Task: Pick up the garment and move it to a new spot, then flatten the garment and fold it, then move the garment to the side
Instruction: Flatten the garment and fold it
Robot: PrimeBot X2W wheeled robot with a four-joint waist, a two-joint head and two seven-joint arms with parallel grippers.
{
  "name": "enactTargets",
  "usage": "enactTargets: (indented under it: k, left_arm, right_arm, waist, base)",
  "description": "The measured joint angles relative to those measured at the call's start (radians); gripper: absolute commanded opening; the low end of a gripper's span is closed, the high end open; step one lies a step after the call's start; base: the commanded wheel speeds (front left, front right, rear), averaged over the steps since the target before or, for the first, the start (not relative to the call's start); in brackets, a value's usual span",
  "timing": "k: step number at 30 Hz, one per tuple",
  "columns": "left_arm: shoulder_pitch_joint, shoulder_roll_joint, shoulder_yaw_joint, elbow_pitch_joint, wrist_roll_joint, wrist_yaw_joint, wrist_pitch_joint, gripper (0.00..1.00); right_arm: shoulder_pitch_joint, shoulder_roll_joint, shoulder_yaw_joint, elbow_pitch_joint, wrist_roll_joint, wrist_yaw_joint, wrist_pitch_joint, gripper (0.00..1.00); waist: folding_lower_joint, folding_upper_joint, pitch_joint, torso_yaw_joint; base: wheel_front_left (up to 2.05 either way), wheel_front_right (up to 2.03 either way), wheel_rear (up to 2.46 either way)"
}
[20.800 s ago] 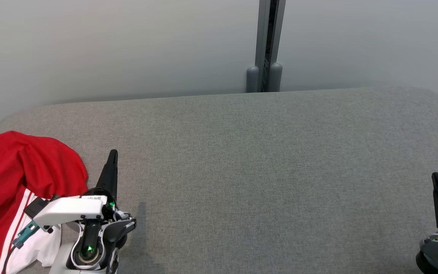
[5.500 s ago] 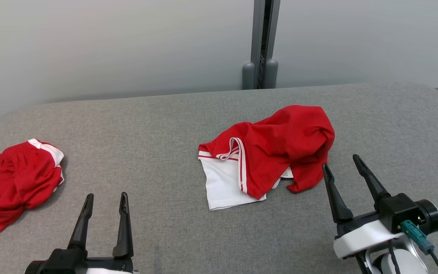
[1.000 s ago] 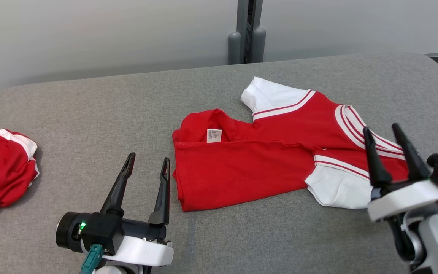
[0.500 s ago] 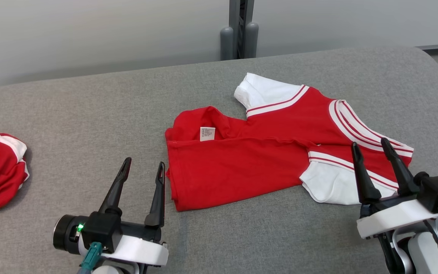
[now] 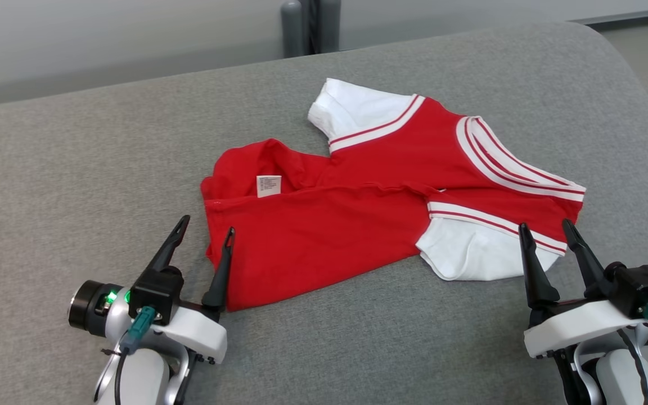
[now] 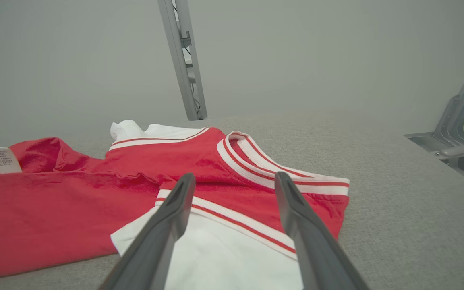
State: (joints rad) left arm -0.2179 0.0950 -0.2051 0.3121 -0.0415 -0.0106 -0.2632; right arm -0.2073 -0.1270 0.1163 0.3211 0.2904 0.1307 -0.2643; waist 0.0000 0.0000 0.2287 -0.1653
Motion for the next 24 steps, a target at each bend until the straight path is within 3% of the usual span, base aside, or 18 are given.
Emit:
enactTargets:
  k: [11,19,20,21,22,24]
  left_arm:
    - [-0.164,0.047,-0.005,0.242,0.014,-0.024,0.000,1.00]
    - [-0.227,0.057,-0.036,0.326,0.015,-0.058,0.000,1.00]
    - [-0.232,0.055,-0.042,0.336,0.014,-0.063,0.000,0.92]
    - [-0.236,0.054,-0.049,0.348,0.013,-0.069,0.000,0.38]
    - [-0.238,0.053,-0.053,0.353,0.012,-0.074,0.000,0.00]
    - [-0.241,0.051,-0.057,0.353,0.005,-0.077,0.000,0.00]
  right_arm:
    - [-0.011,0.020,0.002,0.010,-0.008,0.000,0.000,1.00]
    - [-0.011,0.029,-0.004,0.012,-0.016,0.000,0.000,1.00]
    - [-0.011,0.031,-0.004,0.012,-0.018,0.000,0.000,1.00]
    - [-0.011,0.032,-0.005,0.012,-0.019,0.000,0.000,1.00]
    - [-0.011,0.032,-0.006,0.012,-0.019,0.000,0.000,1.00]
    - [-0.011,0.034,-0.008,0.012,-0.019,0.000,0.000,1.00]
  waist:
    - [0.0000,0.0000,0.032,-0.062]
    - [0.0000,0.0000,0.039,-0.073]
    - [0.0000,0.0000,0.039,-0.073]
    - [0.0000,0.0000,0.039,-0.072]
    - [0.0000,0.0000,0.039,-0.072]
    - [0.0000,0.0000,0.038,-0.069]
  base:
    - [0.00,0.00,0.00]
    - [0.00,0.00,0.00]
    - [0.00,0.00,0.00]
    - [0.00,0.00,0.00]
    - [0.00,0.00,0.00]
    - [0.00,0.00,0.00]
